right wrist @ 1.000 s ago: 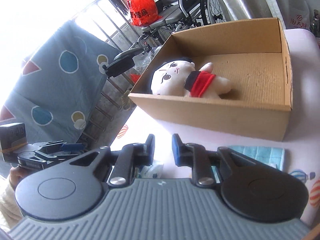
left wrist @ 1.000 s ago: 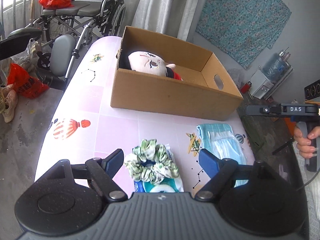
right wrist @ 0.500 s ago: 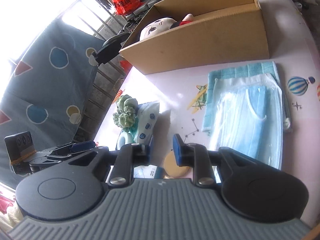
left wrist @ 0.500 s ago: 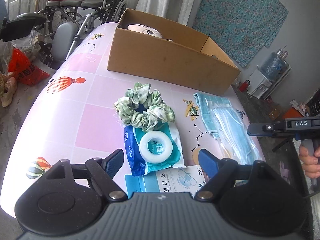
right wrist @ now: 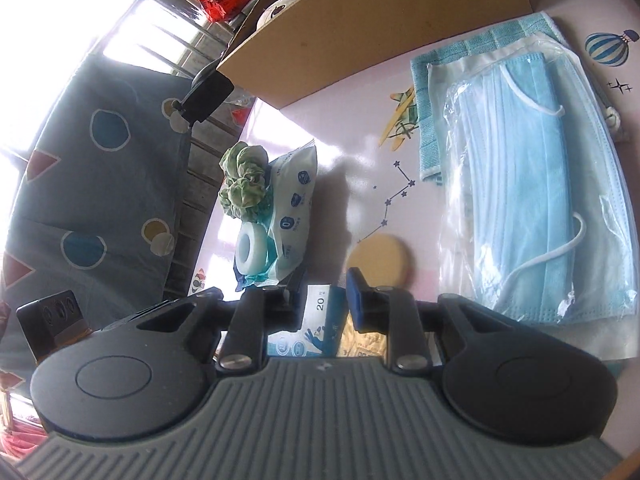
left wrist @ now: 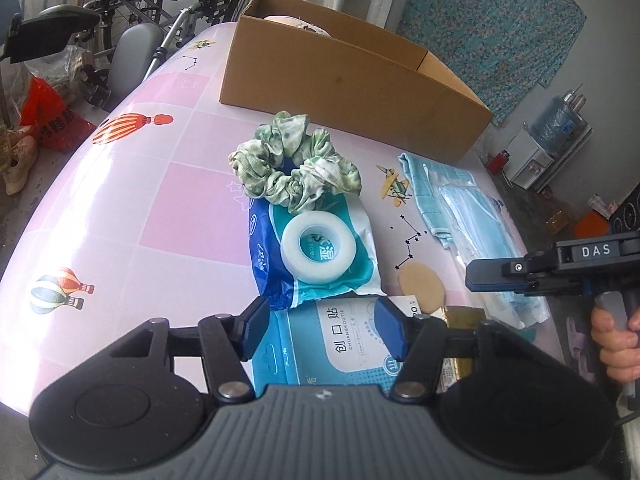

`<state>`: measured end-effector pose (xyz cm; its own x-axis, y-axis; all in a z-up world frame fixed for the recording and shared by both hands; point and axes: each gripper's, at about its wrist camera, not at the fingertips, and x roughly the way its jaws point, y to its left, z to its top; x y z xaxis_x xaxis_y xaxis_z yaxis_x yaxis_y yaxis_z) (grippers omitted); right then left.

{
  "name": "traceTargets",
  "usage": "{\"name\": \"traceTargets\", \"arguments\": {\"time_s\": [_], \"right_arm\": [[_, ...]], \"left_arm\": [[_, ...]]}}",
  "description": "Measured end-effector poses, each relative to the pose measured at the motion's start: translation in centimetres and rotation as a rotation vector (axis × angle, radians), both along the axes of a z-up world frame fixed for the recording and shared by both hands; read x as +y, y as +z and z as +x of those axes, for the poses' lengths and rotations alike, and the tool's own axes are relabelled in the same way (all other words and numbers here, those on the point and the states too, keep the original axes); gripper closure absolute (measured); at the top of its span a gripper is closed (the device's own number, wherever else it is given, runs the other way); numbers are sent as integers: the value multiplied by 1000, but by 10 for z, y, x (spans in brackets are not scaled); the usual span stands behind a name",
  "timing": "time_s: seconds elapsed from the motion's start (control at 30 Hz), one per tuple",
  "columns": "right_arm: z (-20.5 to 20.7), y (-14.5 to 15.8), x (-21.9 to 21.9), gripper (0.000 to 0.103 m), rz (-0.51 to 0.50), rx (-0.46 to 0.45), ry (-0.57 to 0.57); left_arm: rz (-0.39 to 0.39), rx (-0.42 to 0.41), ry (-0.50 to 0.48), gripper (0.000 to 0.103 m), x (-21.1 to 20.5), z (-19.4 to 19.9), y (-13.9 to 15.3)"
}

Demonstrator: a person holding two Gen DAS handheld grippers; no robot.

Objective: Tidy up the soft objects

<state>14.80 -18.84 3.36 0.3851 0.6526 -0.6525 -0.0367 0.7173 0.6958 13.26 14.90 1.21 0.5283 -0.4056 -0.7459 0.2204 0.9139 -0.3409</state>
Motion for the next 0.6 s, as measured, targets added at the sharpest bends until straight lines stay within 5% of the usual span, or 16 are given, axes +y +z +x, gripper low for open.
{"name": "traceTargets", "arguments": {"time_s": [0.17, 0.43, 0.6], "right_arm": [[15, 1, 26, 82, -5, -13, 37], [28, 2, 44, 78, -4, -19, 84], [19, -3, 35, 76, -9, 5, 56]], "left_arm": [[40, -23, 20, 60, -5, 6, -3], [59, -76, 23, 60, -5, 7, 8], [65, -55, -4, 50, -6, 3, 3]]}}
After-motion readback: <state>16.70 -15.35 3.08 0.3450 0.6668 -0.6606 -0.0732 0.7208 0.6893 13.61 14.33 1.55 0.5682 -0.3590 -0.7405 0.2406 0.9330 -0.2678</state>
